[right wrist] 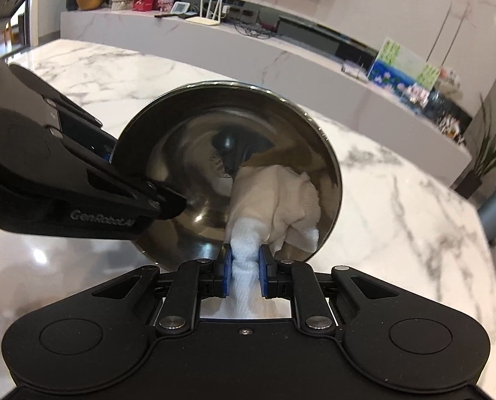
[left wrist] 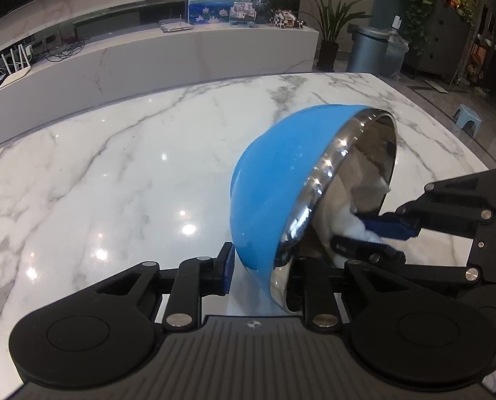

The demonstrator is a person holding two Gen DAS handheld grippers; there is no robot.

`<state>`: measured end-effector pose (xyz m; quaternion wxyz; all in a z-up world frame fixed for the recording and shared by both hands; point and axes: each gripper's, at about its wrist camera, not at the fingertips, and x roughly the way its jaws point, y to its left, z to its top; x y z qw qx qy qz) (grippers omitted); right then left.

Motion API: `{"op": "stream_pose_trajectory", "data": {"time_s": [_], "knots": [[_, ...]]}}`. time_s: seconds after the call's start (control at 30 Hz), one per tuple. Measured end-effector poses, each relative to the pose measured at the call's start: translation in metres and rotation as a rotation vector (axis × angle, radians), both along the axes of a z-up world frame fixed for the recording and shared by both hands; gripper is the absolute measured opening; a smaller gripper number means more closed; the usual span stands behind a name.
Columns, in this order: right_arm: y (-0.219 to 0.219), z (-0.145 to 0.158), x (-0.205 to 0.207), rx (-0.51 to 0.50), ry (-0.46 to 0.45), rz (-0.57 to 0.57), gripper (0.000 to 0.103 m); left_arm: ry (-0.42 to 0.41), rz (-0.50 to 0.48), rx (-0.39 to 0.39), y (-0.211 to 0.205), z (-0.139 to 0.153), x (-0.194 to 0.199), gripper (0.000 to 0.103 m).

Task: Clean bowl

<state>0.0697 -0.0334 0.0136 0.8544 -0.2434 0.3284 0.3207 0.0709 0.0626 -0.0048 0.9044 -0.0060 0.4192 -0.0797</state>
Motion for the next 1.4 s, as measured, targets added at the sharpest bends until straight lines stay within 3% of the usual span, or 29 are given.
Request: {"op": "stream_pose_trajectory", "data": {"time_s": [0.2, 0.27, 0.6, 0.8, 1.0, 1.2, 1.4], "knots": [[-0.006, 0.005, 0.007, 0.133, 0.172, 0.004, 0.014, 0.020, 0.014, -0.028, 0.003, -0.004, 0.002, 0.023], [-0.005, 0.005, 0.008, 0.143, 0.187, 0.007, 0.014, 0.025, 0.014, -0.030, 0.003, -0.005, 0.002, 0.024], [0.001, 0.007, 0.003, 0.101, 0.141, -0.003, 0.014, 0.034, 0.005, -0.023, 0.005, -0.003, 0.002, 0.020], [0.007, 0.009, -0.007, -0.024, -0.062, -0.020, 0.013, 0.025, -0.001, 0.008, 0.000, 0.001, 0.001, 0.019], [0.008, 0.003, -0.006, -0.023, -0.037, -0.010, 0.013, 0.000, 0.020, -0.039, 0.004, 0.002, 0.001, 0.020], [0.005, 0.004, -0.001, 0.010, 0.009, -0.012, 0.014, -0.059, 0.052, -0.075, 0.009, 0.008, 0.001, 0.035], [0.004, 0.006, 0.002, 0.062, 0.091, 0.011, 0.014, -0.074, 0.068, -0.094, 0.011, 0.009, 0.002, 0.037]]}}
